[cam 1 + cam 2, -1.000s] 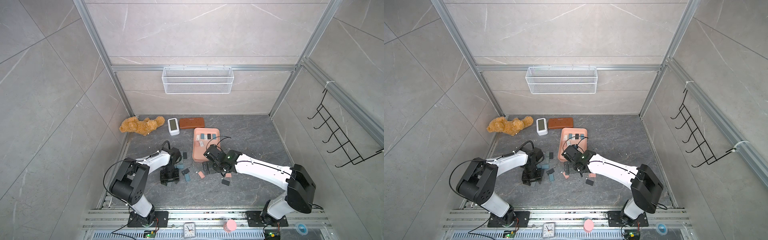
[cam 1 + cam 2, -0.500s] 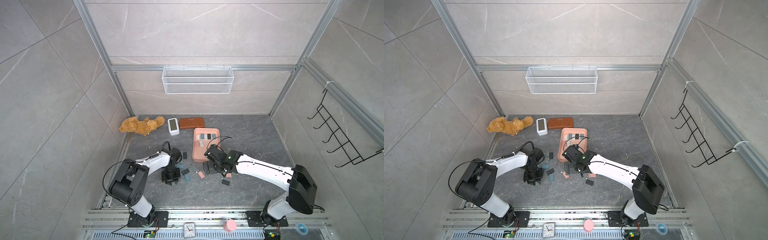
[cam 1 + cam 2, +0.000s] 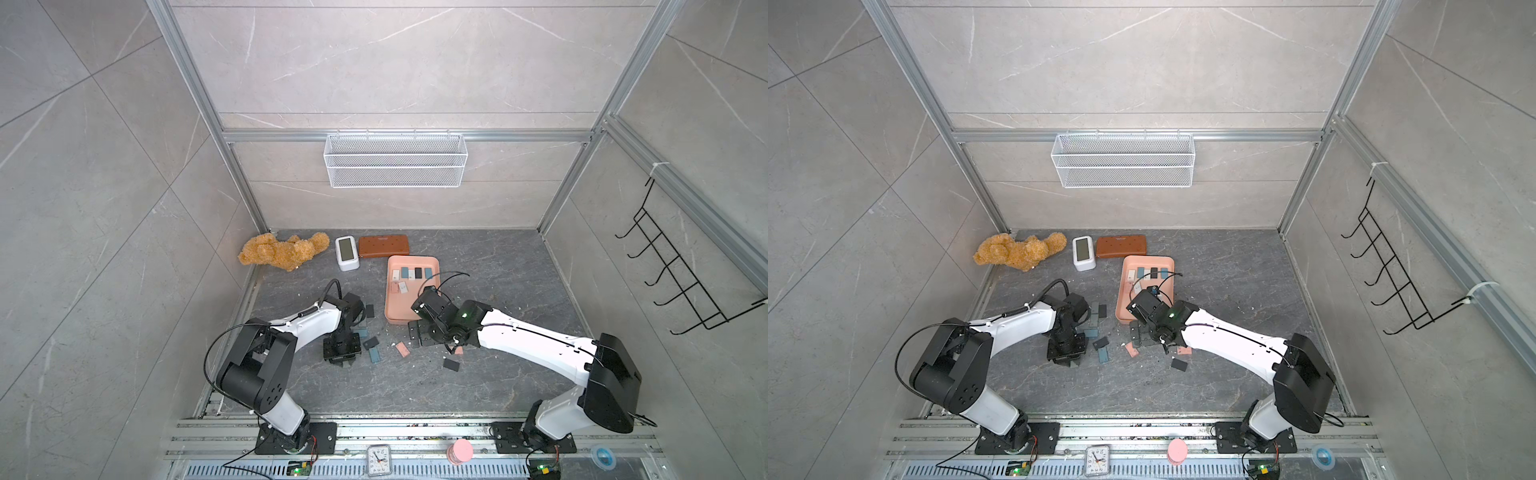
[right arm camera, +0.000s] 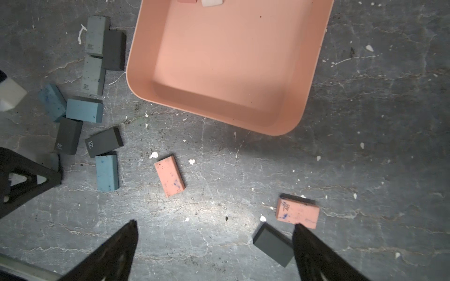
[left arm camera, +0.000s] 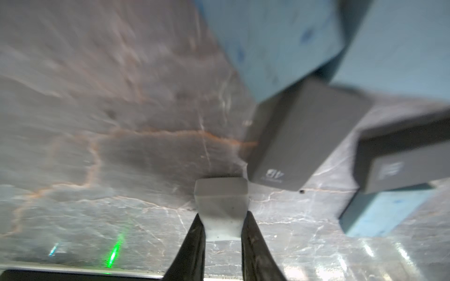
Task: Put the eraser in the storage box
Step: Pick up the eraser from the center of the board, then place the eraser in the storage box.
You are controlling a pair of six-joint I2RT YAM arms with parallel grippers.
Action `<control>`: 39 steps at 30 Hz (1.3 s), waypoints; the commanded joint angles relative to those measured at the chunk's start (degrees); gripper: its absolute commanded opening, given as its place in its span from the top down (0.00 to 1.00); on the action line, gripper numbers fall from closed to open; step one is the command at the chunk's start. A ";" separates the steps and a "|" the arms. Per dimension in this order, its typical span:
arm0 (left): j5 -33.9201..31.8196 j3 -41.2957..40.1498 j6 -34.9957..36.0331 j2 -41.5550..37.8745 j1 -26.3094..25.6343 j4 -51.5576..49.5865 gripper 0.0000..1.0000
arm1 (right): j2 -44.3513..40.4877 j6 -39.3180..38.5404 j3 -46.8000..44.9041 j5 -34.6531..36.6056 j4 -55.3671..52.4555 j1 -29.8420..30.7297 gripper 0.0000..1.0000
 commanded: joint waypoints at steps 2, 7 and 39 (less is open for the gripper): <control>-2.32 7.10 -0.10 -1.59 -0.01 -2.12 0.82 | -1.78 -0.66 0.71 0.06 -2.32 -2.37 0.00; -4.15 16.96 1.24 0.38 -0.29 -5.50 0.82 | -2.39 -2.19 0.98 -2.22 -1.72 -6.97 0.00; -1.14 72.52 4.05 41.29 -7.74 -6.91 0.82 | -1.17 -2.24 2.24 -15.95 -4.12 -26.98 0.00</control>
